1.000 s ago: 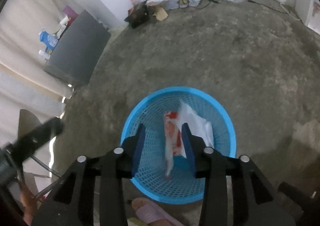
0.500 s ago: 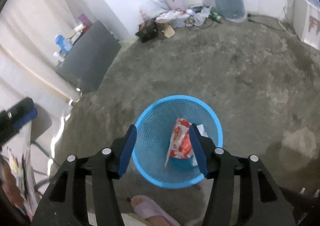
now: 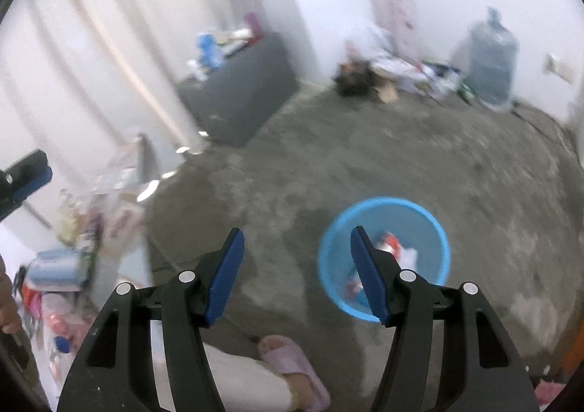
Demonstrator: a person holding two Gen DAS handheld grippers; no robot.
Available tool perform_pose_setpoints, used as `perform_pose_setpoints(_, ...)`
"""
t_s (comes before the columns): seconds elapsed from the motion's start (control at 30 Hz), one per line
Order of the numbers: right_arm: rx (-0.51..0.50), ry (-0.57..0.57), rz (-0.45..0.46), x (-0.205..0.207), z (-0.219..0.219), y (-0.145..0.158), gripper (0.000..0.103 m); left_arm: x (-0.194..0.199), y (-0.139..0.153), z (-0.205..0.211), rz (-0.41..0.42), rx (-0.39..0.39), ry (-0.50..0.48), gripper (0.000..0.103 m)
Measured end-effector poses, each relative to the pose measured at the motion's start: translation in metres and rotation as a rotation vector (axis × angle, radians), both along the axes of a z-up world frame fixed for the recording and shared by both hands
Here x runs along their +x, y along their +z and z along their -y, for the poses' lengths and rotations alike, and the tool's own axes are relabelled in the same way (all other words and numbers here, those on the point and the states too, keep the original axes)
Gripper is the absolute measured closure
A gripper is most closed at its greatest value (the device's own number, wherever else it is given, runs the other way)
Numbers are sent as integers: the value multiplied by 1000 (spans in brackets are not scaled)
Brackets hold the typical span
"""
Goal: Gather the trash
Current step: 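Bring both tools back over the table toward the teal bag and medicine box, then grasp the teal plastic bag with the left tool while the right tool grasps the blue medicine box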
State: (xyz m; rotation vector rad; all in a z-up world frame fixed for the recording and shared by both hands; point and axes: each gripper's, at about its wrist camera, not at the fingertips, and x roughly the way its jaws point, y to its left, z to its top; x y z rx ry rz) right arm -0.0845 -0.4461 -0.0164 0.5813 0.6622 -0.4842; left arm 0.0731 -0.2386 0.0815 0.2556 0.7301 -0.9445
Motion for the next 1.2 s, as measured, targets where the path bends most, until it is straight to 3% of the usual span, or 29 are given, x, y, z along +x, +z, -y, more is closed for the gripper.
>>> perform_pose_setpoints(0.2, -57, 176, 45, 54, -42, 25, 45, 28, 30, -106, 75, -89, 202, 34)
perform_pose_setpoints(0.37, -78, 313, 68, 95, -80, 39, 45, 57, 34, -203, 121, -111, 421, 34)
perform_pose_setpoints(0.63, -74, 506, 67, 159, -153, 61, 45, 86, 6, -312, 41, -123, 643, 34)
perform_pose_setpoints(1.0, -66, 640, 59, 238, -193, 73, 45, 139, -49, -335, -95, -104, 688, 34)
perform_pose_setpoints(1.2, -56, 720, 67, 242, -215, 69, 45, 162, -76, -332, -149, -69, 688, 39)
